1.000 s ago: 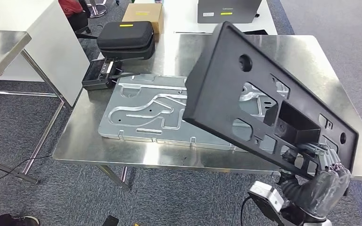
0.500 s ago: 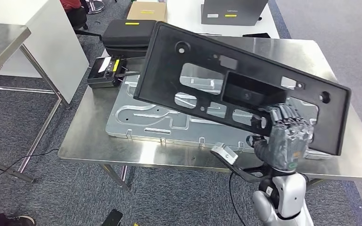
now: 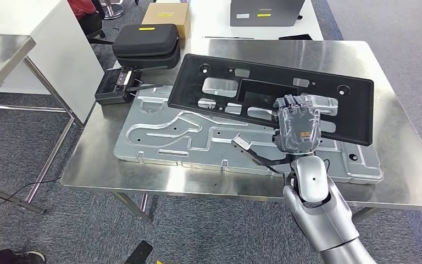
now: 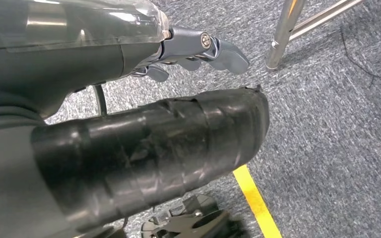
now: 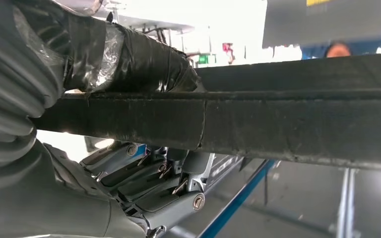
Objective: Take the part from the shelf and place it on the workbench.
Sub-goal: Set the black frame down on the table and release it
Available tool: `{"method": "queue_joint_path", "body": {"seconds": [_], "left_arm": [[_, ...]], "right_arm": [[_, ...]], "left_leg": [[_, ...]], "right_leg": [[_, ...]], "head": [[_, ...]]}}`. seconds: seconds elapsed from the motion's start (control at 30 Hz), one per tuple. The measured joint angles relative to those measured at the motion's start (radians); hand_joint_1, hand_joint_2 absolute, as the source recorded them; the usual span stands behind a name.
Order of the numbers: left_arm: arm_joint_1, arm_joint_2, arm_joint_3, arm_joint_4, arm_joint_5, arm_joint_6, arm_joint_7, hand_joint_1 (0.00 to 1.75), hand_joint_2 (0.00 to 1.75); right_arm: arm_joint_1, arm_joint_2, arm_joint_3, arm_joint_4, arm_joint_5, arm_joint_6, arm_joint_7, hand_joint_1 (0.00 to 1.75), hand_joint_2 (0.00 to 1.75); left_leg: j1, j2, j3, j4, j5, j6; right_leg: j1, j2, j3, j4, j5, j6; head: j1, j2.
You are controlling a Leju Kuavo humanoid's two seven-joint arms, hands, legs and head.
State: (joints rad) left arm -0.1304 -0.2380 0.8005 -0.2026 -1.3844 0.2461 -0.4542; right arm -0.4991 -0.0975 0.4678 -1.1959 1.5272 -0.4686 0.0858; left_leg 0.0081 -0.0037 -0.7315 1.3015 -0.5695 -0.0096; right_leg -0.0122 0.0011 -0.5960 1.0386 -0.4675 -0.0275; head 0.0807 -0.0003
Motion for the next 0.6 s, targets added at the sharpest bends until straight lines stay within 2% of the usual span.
{"method": "queue_joint_path", "body": {"seconds": [0.03, 0.07, 0.13, 0.17, 0.2, 0.27, 0.33, 0.4, 0.47, 0.5, 0.53, 0.57, 0.6], "left_arm": [[0.0, 0.0, -0.001, 0.0, 0.0, -0.001, 0.001, 0.0, 0.0], [0.0, 0.0, -0.002, 0.0, 0.0, -0.002, 0.002, 0.0, 0.0], [-0.002, 0.0, -0.005, 0.0, -0.002, -0.005, 0.004, 0.0, 0.0], [-0.003, 0.0, -0.007, 0.0, -0.003, -0.007, 0.006, 0.0, 0.0], [-0.005, 0.0, -0.009, 0.0, -0.004, -0.008, 0.008, 0.0, 0.0], [-0.007, 0.0, -0.016, 0.0, -0.007, -0.01, 0.011, 0.0, 0.0], [-0.008, -0.002, -0.023, 0.0, -0.007, -0.012, 0.014, 0.0, 0.0], [-0.01, -0.004, -0.029, 0.0, -0.007, -0.013, 0.015, 0.0, 0.0], [-0.012, -0.005, -0.031, 0.0, -0.007, -0.013, 0.016, 0.0, 0.0], [-0.012, -0.006, -0.032, 0.0, -0.007, -0.013, 0.016, 0.0, 0.0], [-0.011, -0.006, -0.033, 0.0, -0.007, -0.013, 0.017, 0.0, 0.0], [-0.011, -0.006, -0.034, 0.0, -0.007, -0.013, 0.017, 0.0, 0.0], [-0.011, -0.007, -0.036, 0.0, -0.008, -0.014, 0.018, 0.0, 0.0]], "right_arm": [[-0.005, 0.0, 0.004, 0.024, 0.002, 0.002, 0.005, 1.67, 1.75], [-0.01, 0.0, 0.007, 0.045, 0.005, 0.005, 0.013, 1.67, 1.75], [-0.022, 0.001, 0.011, 0.086, 0.014, 0.014, 0.033, 1.66, 1.75], [-0.03, 0.001, 0.013, 0.111, 0.017, 0.017, 0.045, 1.67, 1.75], [-0.037, 0.002, 0.014, 0.141, 0.022, 0.018, 0.056, 1.65, 1.75], [-0.045, 0.004, 0.015, 0.205, 0.028, 0.017, 0.075, 1.65, 1.75], [-0.045, 0.005, 0.016, 0.266, 0.032, 0.015, 0.089, 1.66, 1.75], [-0.044, 0.007, 0.016, 0.323, 0.034, 0.015, 0.103, 1.65, 1.75], [-0.039, 0.009, 0.016, 0.37, 0.034, 0.012, 0.112, 1.63, 1.75], [-0.035, 0.01, 0.016, 0.389, 0.034, 0.008, 0.114, 1.62, 1.75], [-0.033, 0.011, 0.016, 0.405, 0.034, 0.005, 0.116, 1.6, 1.75], [-0.033, 0.012, 0.016, 0.419, 0.032, 0.004, 0.116, 1.57, 1.75], [-0.035, 0.014, 0.016, 0.43, 0.029, 0.004, 0.116, 1.54, 1.75]], "left_leg": [[0.0, 0.0, -0.006, 0.001, 0.015, 0.001], [0.0, 0.0, 0.007, -0.036, 0.047, 0.005], [-0.003, -0.001, 0.066, -0.169, 0.119, 0.017], [-0.005, -0.001, 0.092, -0.225, 0.137, 0.022], [-0.008, -0.002, 0.107, -0.259, 0.144, 0.026], [-0.009, -0.003, 0.114, -0.278, 0.138, 0.031], [-0.003, -0.003, 0.121, -0.29, 0.143, 0.039], [0.002, -0.002, 0.128, -0.302, 0.147, 0.048], [0.002, -0.002, 0.129, -0.302, 0.146, 0.053], [0.002, -0.003, 0.129, -0.301, 0.144, 0.053], [0.002, -0.003, 0.129, -0.298, 0.142, 0.053], [0.002, -0.003, 0.13, -0.294, 0.138, 0.051], [0.002, -0.003, 0.131, -0.289, 0.134, 0.049]], "right_leg": [[0.001, 0.0, 0.001, 0.0, -0.001, -0.001], [0.001, 0.001, 0.003, 0.0, -0.002, -0.001], [0.003, 0.001, 0.009, 0.0, -0.007, 0.002], [0.004, 0.002, 0.01, 0.0, -0.008, 0.005], [0.005, 0.002, 0.009, 0.0, -0.009, 0.01], [0.006, 0.001, 0.009, -0.004, -0.008, 0.02], [0.006, 0.0, 0.006, 0.004, -0.018, 0.03], [0.004, 0.0, -0.028, 0.076, -0.06, 0.038], [0.002, 0.0, -0.094, 0.202, -0.113, 0.043], [0.0, 0.0, -0.12, 0.248, -0.122, 0.046], [-0.003, 0.0, -0.13, 0.259, -0.112, 0.048], [-0.005, -0.001, -0.121, 0.231, -0.083, 0.049], [-0.008, -0.001, -0.095, 0.171, -0.043, 0.05]], "head": [[0.0, 0.0], [0.0, 0.0], [0.0, 0.0], [0.0, 0.0], [0.0, 0.0], [0.0, 0.0], [0.001, 0.0], [0.001, 0.0], [0.001, 0.0], [0.001, 0.0], [0.001, 0.0], [0.001, 0.0], [0.001, 0.0]]}}
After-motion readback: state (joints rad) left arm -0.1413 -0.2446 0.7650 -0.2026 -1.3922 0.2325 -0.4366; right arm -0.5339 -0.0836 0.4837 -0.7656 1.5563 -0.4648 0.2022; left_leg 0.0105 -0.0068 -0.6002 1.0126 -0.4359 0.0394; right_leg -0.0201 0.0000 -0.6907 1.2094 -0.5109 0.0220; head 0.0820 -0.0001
